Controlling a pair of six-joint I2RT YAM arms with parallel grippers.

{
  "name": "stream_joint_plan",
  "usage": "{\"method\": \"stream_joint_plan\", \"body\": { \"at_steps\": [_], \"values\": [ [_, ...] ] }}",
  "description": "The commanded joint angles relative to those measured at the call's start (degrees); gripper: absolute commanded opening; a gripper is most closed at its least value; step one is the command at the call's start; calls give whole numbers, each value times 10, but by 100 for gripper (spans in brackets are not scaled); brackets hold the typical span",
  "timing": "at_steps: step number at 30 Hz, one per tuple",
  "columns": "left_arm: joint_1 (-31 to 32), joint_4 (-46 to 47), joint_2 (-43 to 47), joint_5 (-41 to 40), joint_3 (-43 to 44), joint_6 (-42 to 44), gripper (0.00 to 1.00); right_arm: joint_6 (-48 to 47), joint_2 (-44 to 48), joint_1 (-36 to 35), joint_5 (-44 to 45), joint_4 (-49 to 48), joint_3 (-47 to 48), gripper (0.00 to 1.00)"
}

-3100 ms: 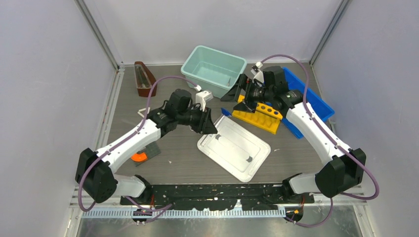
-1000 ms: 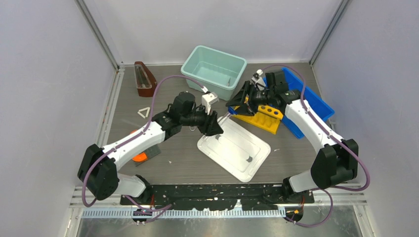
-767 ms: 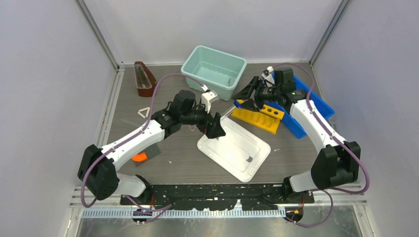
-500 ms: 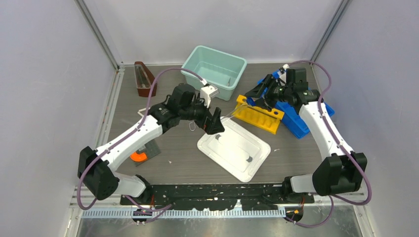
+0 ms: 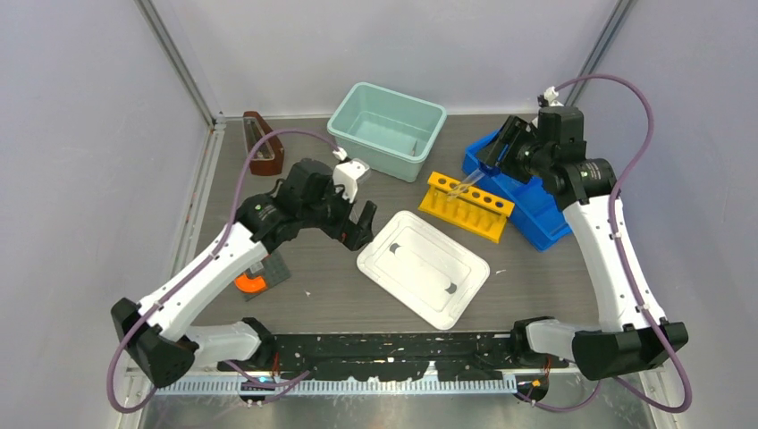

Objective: Organize the chemistry lab equipment

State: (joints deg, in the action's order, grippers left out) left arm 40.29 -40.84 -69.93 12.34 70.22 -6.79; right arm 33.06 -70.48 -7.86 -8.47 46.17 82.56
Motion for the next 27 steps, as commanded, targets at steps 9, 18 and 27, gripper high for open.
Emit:
{"method": "stream_joint_plan", "body": {
  "at_steps": [9,18,27],
  "values": [
    [2,-39,130,-206,-54,33,100,-114,-43,-167,242,-2,69,37],
    [2,-23,158,-226,-76,40,100,-142,-87,-195,260,-65,61,37],
    [2,-24,154,-228,-78,43,100,-153,-125,-195,271,-72,71,36]
  ]
}}
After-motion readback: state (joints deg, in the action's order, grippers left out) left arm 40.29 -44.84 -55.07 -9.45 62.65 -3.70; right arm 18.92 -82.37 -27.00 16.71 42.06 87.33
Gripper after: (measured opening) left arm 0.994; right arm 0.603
